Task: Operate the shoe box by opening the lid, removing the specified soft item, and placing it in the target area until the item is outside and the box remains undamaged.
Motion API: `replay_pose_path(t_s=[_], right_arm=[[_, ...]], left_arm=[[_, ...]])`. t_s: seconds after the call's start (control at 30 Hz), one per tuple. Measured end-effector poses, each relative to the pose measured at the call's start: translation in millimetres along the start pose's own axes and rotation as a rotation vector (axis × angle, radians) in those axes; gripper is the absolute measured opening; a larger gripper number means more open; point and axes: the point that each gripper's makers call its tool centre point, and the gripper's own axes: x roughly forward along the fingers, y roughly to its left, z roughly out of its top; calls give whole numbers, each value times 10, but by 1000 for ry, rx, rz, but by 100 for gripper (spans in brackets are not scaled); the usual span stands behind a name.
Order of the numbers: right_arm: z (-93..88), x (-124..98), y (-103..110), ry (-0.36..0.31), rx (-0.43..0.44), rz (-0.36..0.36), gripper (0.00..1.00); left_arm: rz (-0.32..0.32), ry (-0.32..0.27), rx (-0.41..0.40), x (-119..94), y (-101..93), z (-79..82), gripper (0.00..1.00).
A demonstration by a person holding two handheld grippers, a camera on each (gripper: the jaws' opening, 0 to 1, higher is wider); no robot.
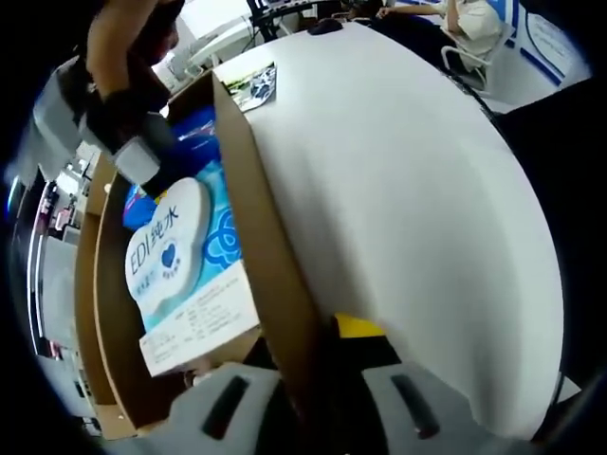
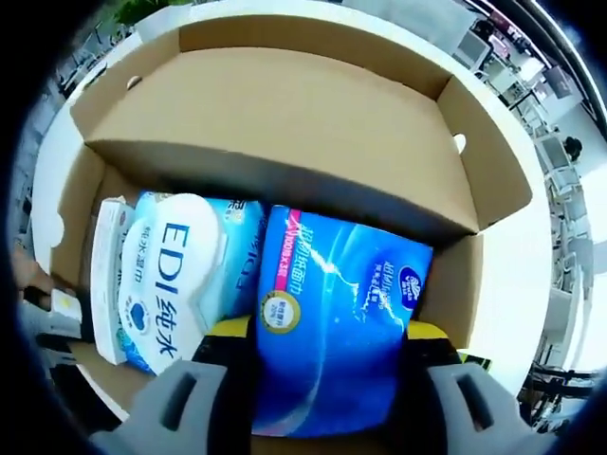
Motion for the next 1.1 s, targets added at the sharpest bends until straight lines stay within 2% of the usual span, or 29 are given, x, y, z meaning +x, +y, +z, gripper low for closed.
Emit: replay_pose_path(t_s=[0.1, 0.53, 0.83, 0.93, 1.03, 1.1], right_arm=[[-18, -34, -22, -16, 33, 22, 57], [-21, -271, -28, -32, 46, 37, 54], [49, -517, -75, -91, 65, 51, 52], [121, -650, -84, -123, 68, 49, 51], [329, -871, -143, -191, 22, 10, 51], [377, -973, -162, -193, 13, -1, 51]], left_arm=[[-3, -1, 2, 12, 26, 16, 7], [-4, 0, 4, 16, 46, 39, 7], [1, -3, -1, 21, 66, 47, 8], [-2, 2, -3, 24, 41, 50, 8], [-1, 0, -1, 12, 14, 40, 8], [-1, 0, 0, 15, 20, 41, 8]])
